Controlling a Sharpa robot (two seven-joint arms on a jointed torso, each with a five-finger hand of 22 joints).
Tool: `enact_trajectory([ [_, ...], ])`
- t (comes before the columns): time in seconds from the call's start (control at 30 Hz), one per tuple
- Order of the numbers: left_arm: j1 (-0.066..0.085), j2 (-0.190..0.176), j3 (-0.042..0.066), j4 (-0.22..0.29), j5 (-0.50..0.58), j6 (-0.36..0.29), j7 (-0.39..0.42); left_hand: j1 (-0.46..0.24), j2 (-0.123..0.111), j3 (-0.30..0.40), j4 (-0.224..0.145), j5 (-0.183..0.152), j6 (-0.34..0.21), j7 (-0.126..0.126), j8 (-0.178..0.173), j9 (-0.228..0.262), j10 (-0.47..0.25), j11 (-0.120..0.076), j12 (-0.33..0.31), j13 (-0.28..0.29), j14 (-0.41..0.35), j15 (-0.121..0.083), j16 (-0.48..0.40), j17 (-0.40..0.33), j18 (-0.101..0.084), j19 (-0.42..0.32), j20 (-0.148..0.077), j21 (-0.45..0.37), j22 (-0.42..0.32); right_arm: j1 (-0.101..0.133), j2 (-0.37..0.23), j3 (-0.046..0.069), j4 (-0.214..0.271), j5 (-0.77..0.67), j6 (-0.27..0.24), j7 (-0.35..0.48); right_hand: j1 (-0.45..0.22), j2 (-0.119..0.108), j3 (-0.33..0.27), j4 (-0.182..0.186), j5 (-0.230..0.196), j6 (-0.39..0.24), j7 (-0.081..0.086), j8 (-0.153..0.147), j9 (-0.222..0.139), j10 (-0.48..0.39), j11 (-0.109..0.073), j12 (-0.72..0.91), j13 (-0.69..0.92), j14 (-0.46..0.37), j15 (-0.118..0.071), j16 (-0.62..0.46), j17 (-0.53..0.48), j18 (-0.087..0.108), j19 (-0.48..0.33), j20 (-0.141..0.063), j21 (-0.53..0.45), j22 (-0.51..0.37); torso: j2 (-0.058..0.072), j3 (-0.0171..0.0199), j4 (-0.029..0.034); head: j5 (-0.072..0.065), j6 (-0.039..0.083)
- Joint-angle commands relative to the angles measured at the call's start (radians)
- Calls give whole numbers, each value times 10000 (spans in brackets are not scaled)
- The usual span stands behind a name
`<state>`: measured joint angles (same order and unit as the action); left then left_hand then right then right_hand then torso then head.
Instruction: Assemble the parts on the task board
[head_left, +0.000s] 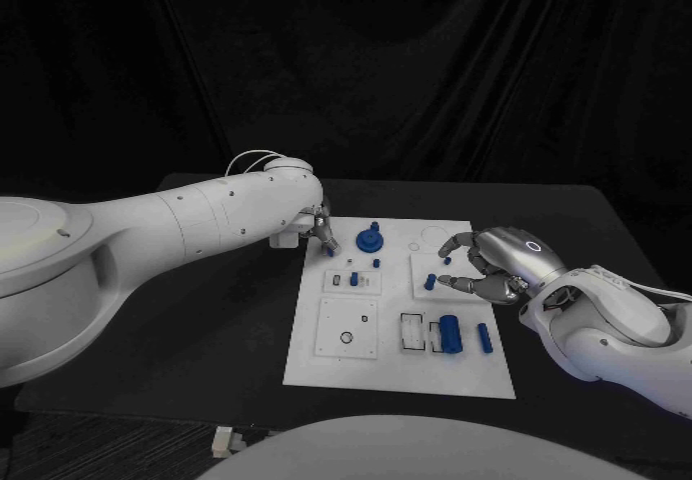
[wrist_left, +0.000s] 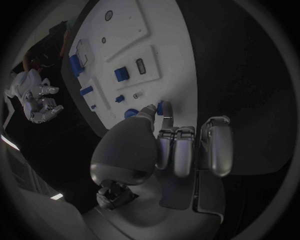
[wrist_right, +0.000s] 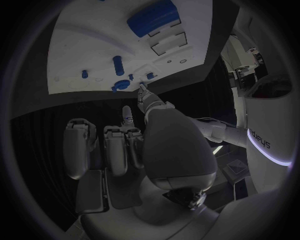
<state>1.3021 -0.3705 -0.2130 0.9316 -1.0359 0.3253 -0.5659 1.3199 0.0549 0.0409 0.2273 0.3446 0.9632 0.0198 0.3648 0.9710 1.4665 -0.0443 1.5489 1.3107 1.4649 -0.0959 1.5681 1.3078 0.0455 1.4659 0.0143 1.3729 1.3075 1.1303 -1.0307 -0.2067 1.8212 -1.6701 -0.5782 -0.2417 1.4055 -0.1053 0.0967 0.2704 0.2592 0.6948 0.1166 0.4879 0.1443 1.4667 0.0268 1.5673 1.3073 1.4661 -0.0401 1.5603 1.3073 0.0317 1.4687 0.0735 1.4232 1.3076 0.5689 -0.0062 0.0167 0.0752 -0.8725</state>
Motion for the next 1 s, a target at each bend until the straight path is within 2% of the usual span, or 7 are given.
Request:
enact_trajectory([
  [0.03, -34, 39, 7, -17, 12, 96, 224, 207, -4, 244, -74, 92, 52, -5, -80, 24, 799, -68, -69, 2242, 1018, -19, -38, 2522, -16, 170, 24, -33, 2056, -16, -4, 5, 1, -31, 27, -65, 29, -45, 9, 76, 69, 45, 4, 49, -16, 1007, -8, 6, 2581, 964, -14, -60, 2270, 73, 284, -63, -28, 2109, -2, -1, -2, 4, -2],
  [0.17, -43, 49, 7, -25, 12, 72, 227, 405, -201, 948, -240, 436, 92, -4, -144, 93, 797, -75, -72, 2242, 1021, -29, -33, 2530, -20, 176, 8, -15, 2060, -16, 12, 5, -16, -30, 34, -64, 30, -33, 13, 82, 73, 53, 3, 49, -19, 1005, -3, 4, 2578, 964, -12, -61, 2267, 74, 283, -62, -33, 2108, -1, -1, -7, 23, -2],
  [0.37, -50, -6, 7, 85, 12, -152, -9, 355, -415, 1543, -311, 528, 259, -30, -91, 216, 796, -96, -80, 2232, 1022, -50, -33, 2530, -28, 202, -8, 28, 2071, -17, 29, 5, -34, -29, 47, -62, 30, -33, 13, 82, 73, 53, 3, 49, -19, 1005, -3, 4, 2578, 964, -12, -61, 2267, 74, 283, -62, -33, 2108, 0, 0, -1, 20, -2],
  [0.5, -49, -145, 7, 340, 12, -365, -412, 201, -619, 1969, -336, 569, 352, -50, -74, 306, 709, -123, -202, 2087, 962, -76, -136, 2361, -17, 190, -30, -23, 2054, -17, 21, 5, -40, -28, 58, -69, 30, -33, 13, 82, 73, 53, 3, 49, -19, 1005, -3, 4, 2578, 964, -12, -61, 2267, 74, 283, -62, -33, 2108, 2, 1, 1, 22, -2],
  [0.67, -7, -462, 9, 989, 14, -671, -910, 123, -766, 2322, -415, 608, 418, -62, -68, 371, 713, -141, -212, 2080, 963, -94, -143, 2354, -21, 205, -48, -10, 2058, -18, 7, 5, -60, -28, 87, -81, 33, -23, 16, 87, 77, 63, 4, 49, -23, 990, 3, -9, 2554, 957, -8, -73, 2241, 77, 277, -59, -47, 2104, -6, -2, 3, 22, -2],
  [0.83, 145, -694, 10, 1544, 14, -830, -1144, 47, -833, 2494, -434, 582, 476, -77, -59, 401, 698, -152, -240, 2046, 952, -106, -166, 2317, -24, 217, -58, 2, 2062, -18, 18, 5, -73, -28, 118, -97, 33, -23, 16, 87, 77, 63, 4, 49, -23, 990, 3, -9, 2554, 957, -8, -73, 2241, 77, 277, -59, -47, 2104, -11, -4, 6, 62, -2],
  [1.0, 493, -1036, 11, 2328, 15, -886, -1420, 17, -909, 2696, -504, 569, 508, -86, -64, 429, 699, -164, -248, 2039, 949, -120, -176, 2304, -26, 227, -71, 9, 2064, -19, 29, 5, -85, -23, 173, -131, 33, -23, 14, 89, 78, 64, 5, 47, -25, 986, 4, -13, 2548, 957, -6, -74, 2239, 79, 272, -58, -56, 2100, -22, -4, 7, 91, -2],
])
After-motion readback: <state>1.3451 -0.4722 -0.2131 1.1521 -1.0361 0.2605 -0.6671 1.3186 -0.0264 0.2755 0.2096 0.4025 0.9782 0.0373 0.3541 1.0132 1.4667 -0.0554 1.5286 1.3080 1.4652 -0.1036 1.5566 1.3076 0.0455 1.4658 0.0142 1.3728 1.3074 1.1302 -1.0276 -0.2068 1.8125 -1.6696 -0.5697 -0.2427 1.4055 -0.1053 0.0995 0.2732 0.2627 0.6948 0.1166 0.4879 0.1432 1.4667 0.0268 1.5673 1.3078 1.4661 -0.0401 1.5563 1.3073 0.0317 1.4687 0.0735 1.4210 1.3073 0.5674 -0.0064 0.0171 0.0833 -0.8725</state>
